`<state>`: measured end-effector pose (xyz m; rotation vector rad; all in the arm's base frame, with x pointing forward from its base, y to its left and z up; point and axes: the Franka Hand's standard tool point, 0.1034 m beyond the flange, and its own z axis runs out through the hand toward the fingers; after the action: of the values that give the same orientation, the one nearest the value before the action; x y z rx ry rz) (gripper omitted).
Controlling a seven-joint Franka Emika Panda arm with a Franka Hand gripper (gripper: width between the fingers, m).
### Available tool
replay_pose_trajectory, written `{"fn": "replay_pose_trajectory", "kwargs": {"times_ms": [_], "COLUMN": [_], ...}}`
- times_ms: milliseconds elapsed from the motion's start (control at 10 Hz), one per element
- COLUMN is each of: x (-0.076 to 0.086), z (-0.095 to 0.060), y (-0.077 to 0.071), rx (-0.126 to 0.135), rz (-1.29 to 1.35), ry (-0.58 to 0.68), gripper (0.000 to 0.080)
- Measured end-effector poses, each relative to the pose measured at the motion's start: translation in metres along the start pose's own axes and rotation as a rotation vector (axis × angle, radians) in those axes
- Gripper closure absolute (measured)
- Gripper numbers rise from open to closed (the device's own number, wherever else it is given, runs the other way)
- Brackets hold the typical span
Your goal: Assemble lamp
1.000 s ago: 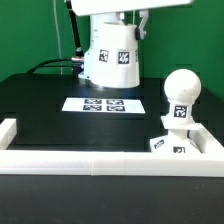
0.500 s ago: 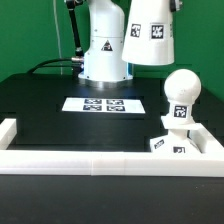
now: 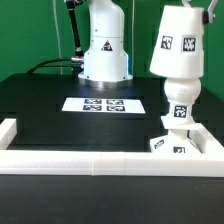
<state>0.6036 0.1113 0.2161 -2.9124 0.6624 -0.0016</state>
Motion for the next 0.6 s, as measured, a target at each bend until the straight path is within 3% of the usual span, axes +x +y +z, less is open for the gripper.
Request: {"fn": "replay_pose_trajectory", "kwargs": {"times_ms": [600], "x": [-0.001], "z": [0.049], "y": [-0.008], "rx": [-0.023], "rz": [-0.032], "ry": [0.013], "gripper": [0.0755]}}
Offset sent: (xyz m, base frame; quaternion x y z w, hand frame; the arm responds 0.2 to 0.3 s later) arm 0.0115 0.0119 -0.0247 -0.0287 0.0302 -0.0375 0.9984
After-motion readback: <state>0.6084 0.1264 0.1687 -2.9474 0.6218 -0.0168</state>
